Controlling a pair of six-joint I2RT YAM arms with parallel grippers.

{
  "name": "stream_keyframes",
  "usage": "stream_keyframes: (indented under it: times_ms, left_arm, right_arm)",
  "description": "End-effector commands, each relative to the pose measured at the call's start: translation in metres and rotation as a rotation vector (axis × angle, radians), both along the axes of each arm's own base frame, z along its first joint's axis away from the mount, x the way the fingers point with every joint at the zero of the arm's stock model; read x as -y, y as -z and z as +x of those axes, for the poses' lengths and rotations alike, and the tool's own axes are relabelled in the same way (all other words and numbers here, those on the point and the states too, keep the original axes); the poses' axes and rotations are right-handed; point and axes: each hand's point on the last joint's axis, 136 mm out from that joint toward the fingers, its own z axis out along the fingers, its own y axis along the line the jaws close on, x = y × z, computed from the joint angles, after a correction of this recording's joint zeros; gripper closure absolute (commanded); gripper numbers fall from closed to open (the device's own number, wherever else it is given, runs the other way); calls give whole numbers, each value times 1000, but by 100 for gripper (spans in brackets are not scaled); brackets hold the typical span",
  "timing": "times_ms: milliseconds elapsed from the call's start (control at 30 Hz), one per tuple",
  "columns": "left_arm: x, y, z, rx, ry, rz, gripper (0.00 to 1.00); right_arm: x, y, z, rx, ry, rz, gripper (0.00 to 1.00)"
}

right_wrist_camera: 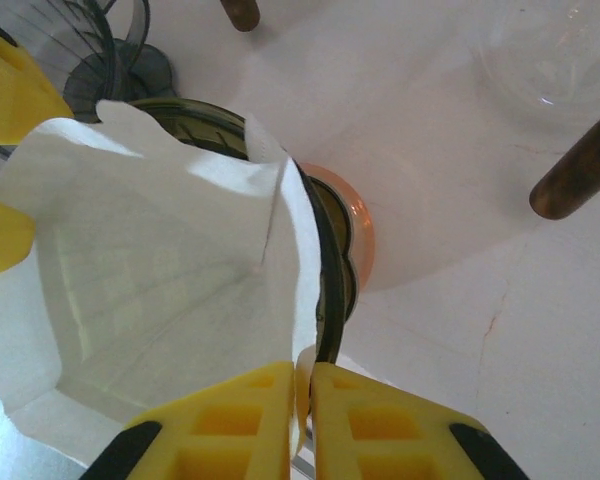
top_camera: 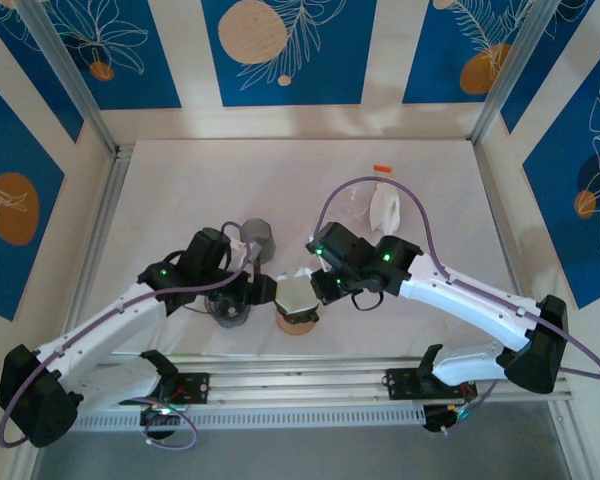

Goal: Place the coffee filter in the dripper

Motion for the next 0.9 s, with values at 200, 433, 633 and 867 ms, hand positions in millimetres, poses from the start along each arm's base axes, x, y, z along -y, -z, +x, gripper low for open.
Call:
stream_keyframes:
  times_ms: [200, 433, 633, 867]
  left_arm:
    - [2, 0, 3, 22, -4, -4, 28]
    - [1, 2, 3, 22, -10, 1, 27]
    - [1, 4, 3, 20, -12, 2, 27]
    - [2, 7, 2, 10, -9, 3, 27]
  right_arm:
    - [-9, -25, 6, 28, 24, 33, 41]
    - [-26, 6, 10, -60, 6, -82, 40]
    - [-27, 25, 8, -104, -6, -134, 40]
    - [-21, 48, 8, -123, 0, -204, 41]
